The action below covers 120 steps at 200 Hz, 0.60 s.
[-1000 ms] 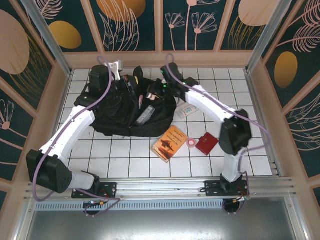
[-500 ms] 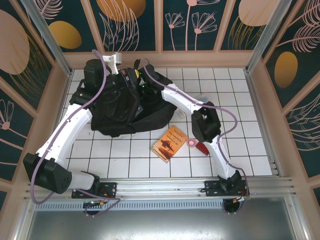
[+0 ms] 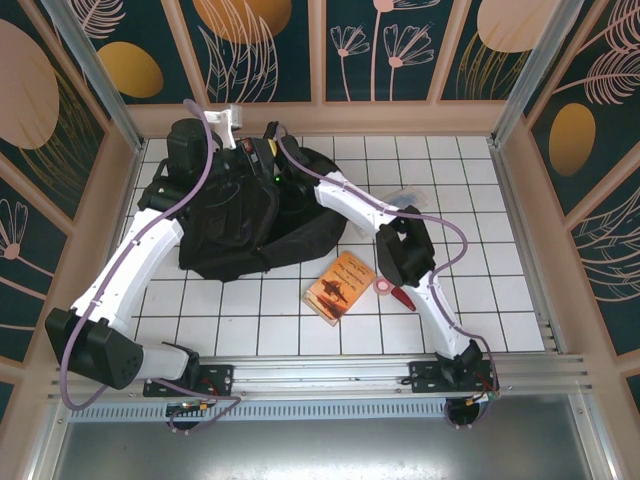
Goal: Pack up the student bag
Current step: Place the loose stationery in the student bag.
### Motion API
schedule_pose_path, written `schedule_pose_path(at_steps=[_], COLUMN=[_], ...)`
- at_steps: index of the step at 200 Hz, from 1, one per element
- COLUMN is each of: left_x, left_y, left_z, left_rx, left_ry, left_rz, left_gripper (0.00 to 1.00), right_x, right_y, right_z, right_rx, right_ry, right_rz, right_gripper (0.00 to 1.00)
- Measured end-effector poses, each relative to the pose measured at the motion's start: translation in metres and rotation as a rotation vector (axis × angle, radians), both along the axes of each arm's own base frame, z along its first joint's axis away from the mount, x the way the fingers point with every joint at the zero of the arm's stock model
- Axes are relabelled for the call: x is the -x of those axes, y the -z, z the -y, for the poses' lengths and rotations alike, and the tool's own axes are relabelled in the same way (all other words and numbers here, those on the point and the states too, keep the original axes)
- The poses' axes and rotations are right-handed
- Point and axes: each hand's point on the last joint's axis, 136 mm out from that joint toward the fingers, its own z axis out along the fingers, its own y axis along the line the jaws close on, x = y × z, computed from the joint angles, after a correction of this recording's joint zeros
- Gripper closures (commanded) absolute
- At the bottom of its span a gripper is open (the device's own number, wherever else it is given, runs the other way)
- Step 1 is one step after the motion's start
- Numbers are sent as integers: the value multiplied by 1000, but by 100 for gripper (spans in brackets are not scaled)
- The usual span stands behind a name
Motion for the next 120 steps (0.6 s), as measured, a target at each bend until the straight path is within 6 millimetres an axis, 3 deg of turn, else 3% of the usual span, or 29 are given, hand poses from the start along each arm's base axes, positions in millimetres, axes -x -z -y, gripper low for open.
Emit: schedule_pose_path(at_steps=[28, 55, 90, 120], left_x=[1, 0, -7, -17], left_y=[4, 8, 15, 33], left_z=[-7, -11, -21, -30], left_rx=[-25, -31, -42, -60], left_ry=[-35, -54, -97, -136], left_rz=[8, 9, -1, -40], left_gripper=[100, 100, 100, 100], right_x=[2, 4, 3, 1], right_y=[7, 0, -30, -56], right_z=[26, 54, 84, 110], right_rx=[57, 82, 43, 25], right_ry=[23, 42, 42, 55], right_rz=[15, 45, 126, 217], right_gripper=[20, 18, 18, 22])
